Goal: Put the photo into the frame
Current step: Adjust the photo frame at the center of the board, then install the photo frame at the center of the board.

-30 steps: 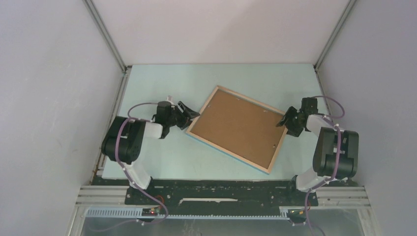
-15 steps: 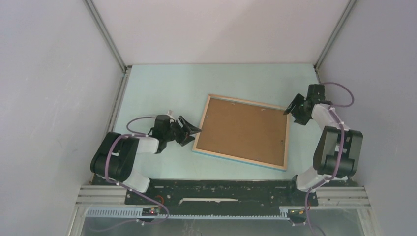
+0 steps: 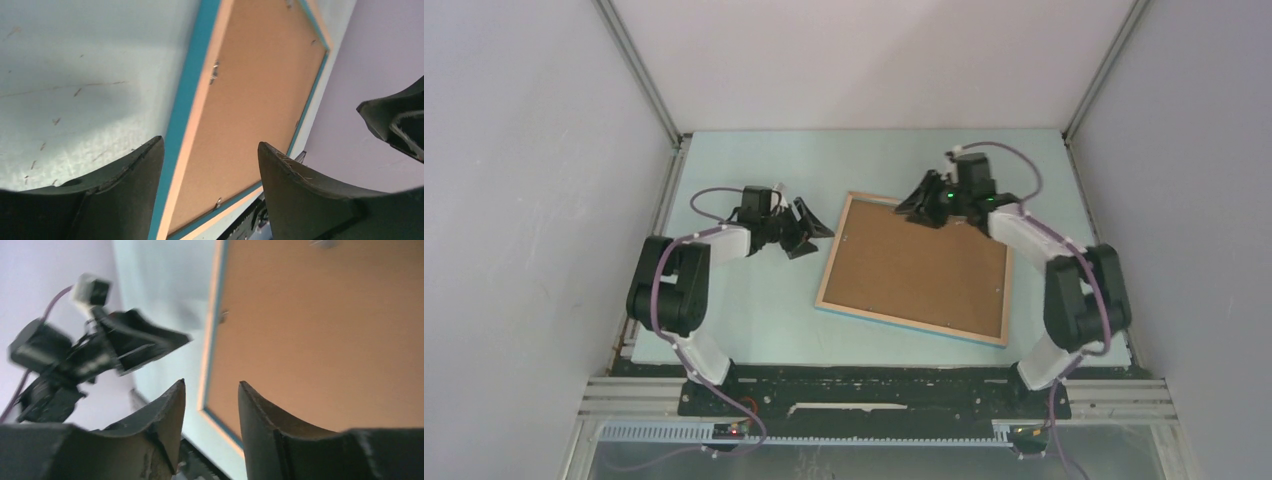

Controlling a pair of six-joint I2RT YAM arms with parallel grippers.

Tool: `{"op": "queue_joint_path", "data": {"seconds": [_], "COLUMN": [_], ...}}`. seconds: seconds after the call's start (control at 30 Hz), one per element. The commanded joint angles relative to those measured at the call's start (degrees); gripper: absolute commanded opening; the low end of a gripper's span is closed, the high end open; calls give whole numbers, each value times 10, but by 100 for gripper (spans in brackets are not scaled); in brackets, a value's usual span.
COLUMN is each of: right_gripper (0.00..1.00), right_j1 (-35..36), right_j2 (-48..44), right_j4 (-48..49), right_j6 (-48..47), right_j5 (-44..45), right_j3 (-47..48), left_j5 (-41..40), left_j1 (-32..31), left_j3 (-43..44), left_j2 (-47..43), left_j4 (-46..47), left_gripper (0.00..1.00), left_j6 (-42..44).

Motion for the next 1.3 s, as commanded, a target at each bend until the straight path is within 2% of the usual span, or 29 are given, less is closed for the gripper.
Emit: {"op": "queue_joint_path", "data": {"seconds": [0.0, 0.07, 0.17, 0.3, 0.4, 0.57, 0.83, 1.07, 1.27], "right_gripper": [45, 35, 33, 33, 32, 22, 7, 4, 3], "right_j1": [60, 77, 104, 134, 146, 158, 157, 159, 160], "right_j2": [96, 135, 174, 216, 256, 297, 311, 327, 336], "right_j4": [197, 243, 286, 269, 256, 215, 192, 141, 131], "right_j6": [151, 201, 235, 237, 240, 221, 200, 186, 183], "right_j5": [-115, -130, -120, -82, -72, -32, -15, 3, 10], "right_j3": [10, 14, 17, 36, 61, 105, 117, 136, 152], "left_j5": [43, 46, 54, 87, 80, 79, 99, 128, 127], "left_j1": [5, 5, 2, 2, 2, -1, -2, -2, -2], "left_j3": [42, 40, 25, 6, -4, -27, -30, -55, -57], "left_j2": [32, 39, 42, 54, 53, 60, 75, 91, 96], "left_j4": [-68, -71, -62, -32, -24, 15, 54, 130, 134], "left_gripper": [73, 72, 67, 65, 62, 58, 52, 52, 50], "left_j6": [56, 60, 57, 36, 33, 10, -23, -84, -85]}}
